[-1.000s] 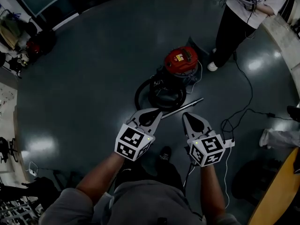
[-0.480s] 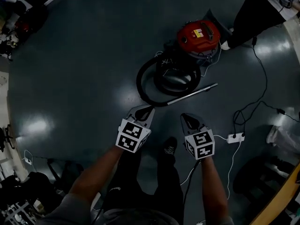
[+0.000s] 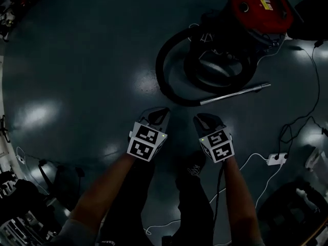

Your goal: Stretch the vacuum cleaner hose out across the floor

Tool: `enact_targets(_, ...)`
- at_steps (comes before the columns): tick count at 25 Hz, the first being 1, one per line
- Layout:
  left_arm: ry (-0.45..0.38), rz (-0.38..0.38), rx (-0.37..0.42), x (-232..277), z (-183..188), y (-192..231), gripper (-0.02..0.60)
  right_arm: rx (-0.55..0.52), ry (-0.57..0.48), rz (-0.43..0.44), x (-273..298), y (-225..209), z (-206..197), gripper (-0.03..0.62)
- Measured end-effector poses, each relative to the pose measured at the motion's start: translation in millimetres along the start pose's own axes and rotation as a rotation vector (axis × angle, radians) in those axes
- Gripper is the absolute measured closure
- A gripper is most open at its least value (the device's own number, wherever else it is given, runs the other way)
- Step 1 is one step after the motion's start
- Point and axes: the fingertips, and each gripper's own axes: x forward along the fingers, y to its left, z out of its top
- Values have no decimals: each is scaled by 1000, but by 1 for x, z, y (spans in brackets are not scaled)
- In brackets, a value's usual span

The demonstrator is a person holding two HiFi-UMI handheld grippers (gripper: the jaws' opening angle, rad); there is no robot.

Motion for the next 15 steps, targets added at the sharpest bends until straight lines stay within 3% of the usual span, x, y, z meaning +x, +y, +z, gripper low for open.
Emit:
enact_targets(4, -9, 7, -45, 42, -37, 28, 574, -50, 47, 23, 81, -9, -38, 495)
enact_targets(9, 19, -18, -68, 90, -76, 58, 574, -156, 61, 43, 168, -16, -57, 429)
enact_targets(15, 46, -16, -95, 130, -111, 98, 574, -301, 121, 65, 253, -29, -73, 410)
